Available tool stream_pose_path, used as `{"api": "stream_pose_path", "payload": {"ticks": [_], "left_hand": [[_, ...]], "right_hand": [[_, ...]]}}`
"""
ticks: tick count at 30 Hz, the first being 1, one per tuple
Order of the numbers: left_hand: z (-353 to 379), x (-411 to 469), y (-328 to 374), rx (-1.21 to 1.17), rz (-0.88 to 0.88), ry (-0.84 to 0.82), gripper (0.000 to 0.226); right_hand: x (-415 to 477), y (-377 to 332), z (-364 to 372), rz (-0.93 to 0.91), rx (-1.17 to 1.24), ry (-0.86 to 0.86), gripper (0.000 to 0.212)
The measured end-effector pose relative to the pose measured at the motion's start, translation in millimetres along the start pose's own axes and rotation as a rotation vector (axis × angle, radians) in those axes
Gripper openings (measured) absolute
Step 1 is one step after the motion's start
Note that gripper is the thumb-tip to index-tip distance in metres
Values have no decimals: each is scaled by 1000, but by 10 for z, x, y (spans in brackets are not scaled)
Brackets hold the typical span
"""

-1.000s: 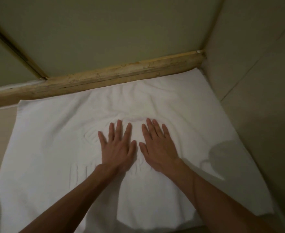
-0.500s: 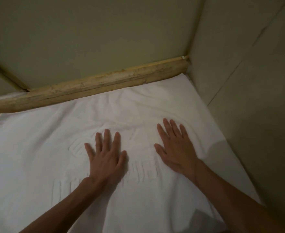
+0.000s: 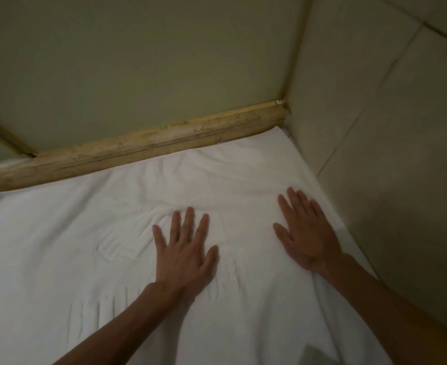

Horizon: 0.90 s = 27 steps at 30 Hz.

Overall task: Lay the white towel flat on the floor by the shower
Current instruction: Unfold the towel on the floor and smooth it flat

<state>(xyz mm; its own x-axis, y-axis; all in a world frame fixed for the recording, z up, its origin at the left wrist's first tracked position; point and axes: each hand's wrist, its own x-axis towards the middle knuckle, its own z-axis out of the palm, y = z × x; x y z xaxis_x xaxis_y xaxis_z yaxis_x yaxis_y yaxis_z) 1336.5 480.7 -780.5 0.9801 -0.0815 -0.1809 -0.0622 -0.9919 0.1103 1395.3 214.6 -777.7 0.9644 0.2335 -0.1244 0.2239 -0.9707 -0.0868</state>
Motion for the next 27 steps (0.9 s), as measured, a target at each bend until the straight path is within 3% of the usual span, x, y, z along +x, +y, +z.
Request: {"api": "stream_pose_path", "payload": {"ticks": [7, 11, 17, 22, 27], "left_hand": [[-12, -19, 11, 6, -5, -23, 71], [22, -66, -32, 4, -30, -18, 70], [16, -7, -79, -83, -23, 19, 69], [-177, 282, -431, -80, -165, 40, 73], [-194, 334, -560, -72, -206, -15, 72]], "right_hand": [[13, -59, -55, 5, -10, -9, 82], [91, -213, -114, -53, 11, 26, 74], [260, -365, -54, -30, 3, -82, 71], [329, -511, -54, -109, -26, 5, 70], [596, -708, -18, -112, -31, -31, 69]]}}
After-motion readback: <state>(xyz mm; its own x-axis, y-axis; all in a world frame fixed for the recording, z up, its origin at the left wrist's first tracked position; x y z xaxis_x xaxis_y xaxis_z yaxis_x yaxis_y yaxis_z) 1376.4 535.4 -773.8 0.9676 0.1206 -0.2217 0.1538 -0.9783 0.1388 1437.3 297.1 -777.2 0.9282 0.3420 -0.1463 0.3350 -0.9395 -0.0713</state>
